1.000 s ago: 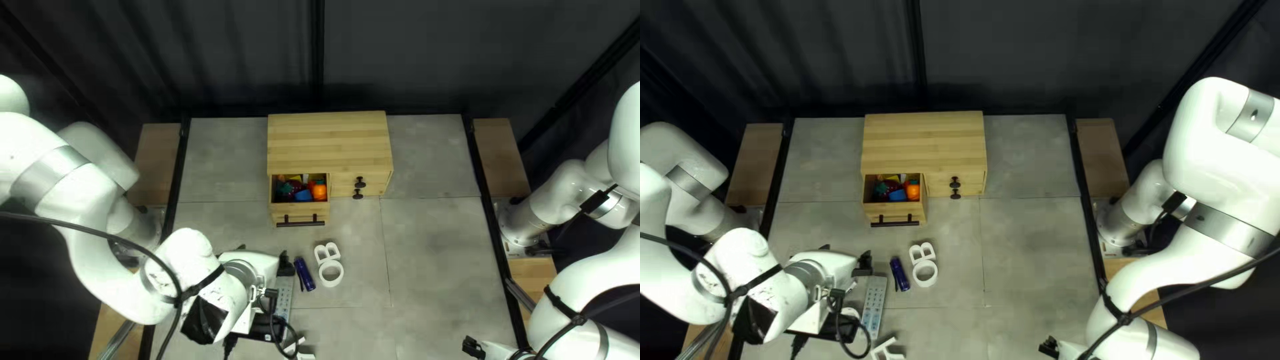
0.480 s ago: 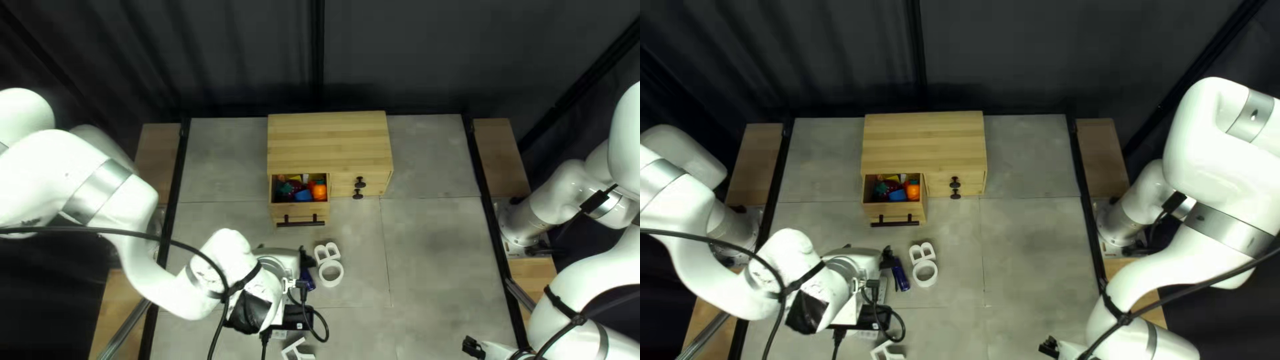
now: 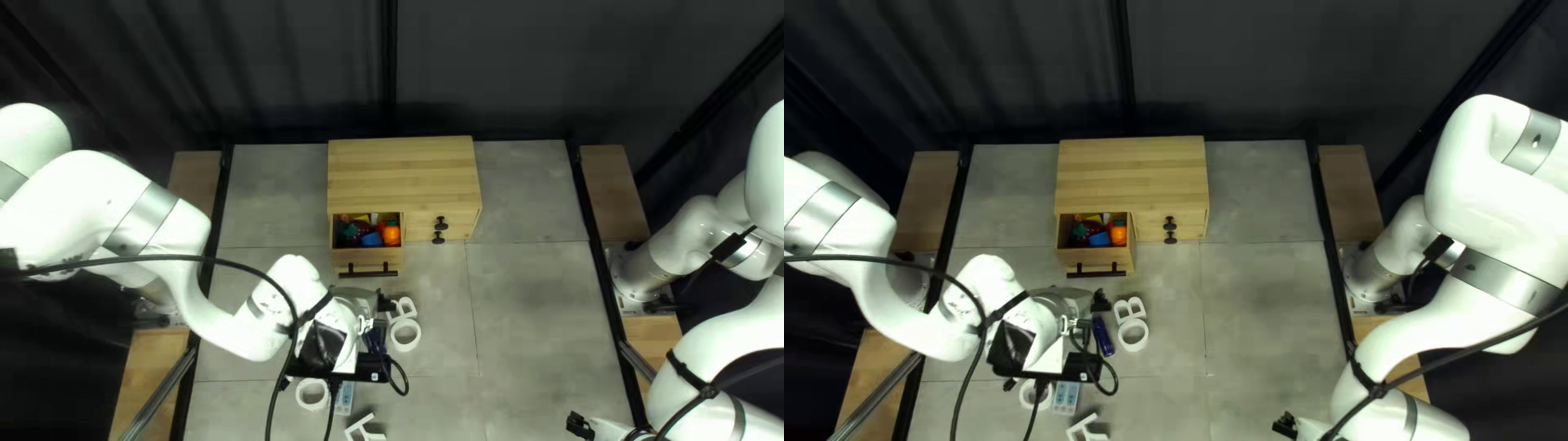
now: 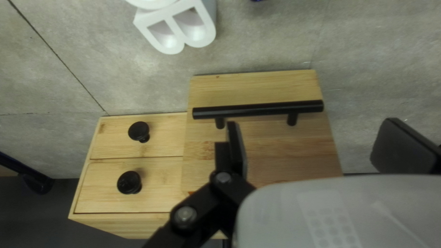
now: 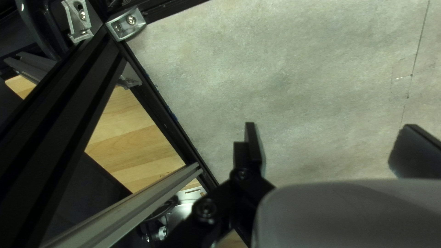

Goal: Open drawers and place objects into drawer and close

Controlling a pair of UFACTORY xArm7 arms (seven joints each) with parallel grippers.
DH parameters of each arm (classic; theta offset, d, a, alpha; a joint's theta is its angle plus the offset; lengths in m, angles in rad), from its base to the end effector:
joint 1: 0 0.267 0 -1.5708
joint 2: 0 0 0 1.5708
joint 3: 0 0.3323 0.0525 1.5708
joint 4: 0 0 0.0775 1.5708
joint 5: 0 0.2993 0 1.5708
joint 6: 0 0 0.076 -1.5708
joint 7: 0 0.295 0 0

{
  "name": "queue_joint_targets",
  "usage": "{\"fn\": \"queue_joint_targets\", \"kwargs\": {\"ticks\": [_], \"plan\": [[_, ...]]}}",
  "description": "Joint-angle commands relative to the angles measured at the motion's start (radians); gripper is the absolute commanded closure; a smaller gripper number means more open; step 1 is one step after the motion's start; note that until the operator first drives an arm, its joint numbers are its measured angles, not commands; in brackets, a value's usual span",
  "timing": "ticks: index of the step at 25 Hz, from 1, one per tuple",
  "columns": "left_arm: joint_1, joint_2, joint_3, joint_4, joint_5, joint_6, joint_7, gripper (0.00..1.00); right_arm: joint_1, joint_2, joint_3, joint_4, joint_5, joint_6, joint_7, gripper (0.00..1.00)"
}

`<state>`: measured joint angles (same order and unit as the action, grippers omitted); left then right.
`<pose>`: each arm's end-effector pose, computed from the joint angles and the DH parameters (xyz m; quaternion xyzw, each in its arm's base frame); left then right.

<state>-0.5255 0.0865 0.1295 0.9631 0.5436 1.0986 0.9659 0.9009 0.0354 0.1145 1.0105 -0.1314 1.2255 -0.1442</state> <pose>0.4065 -0.0412 0.1840 -0.6501 0.7164 0.1673 0.1901 0.2162 0.2863 0.1906 0.8119 0.5675 -0.0890 0.1037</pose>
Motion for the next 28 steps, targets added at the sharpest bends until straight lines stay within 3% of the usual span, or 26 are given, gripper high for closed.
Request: {"fn": "queue_joint_targets", "kwargs": {"ticks": [1,14,28], "plan": [[0.007,0.024,0.006,0.008,-0.004,-0.013,0.005,0.0,0.0,0.0,0.0,0.0,0.0,0.0,0.0,0.0],[0.045,0.034,0.041,0.009,0.011,-0.025,0.023,0.0,0.0,0.0,0.0,0.0,0.0,0.0,0.0,0.0],[0.042,0.004,0.044,-0.038,0.042,-0.048,-0.021,0.0,0.0,0.0,0.0,0.0,0.0,0.0,0.0,0.0]]}}
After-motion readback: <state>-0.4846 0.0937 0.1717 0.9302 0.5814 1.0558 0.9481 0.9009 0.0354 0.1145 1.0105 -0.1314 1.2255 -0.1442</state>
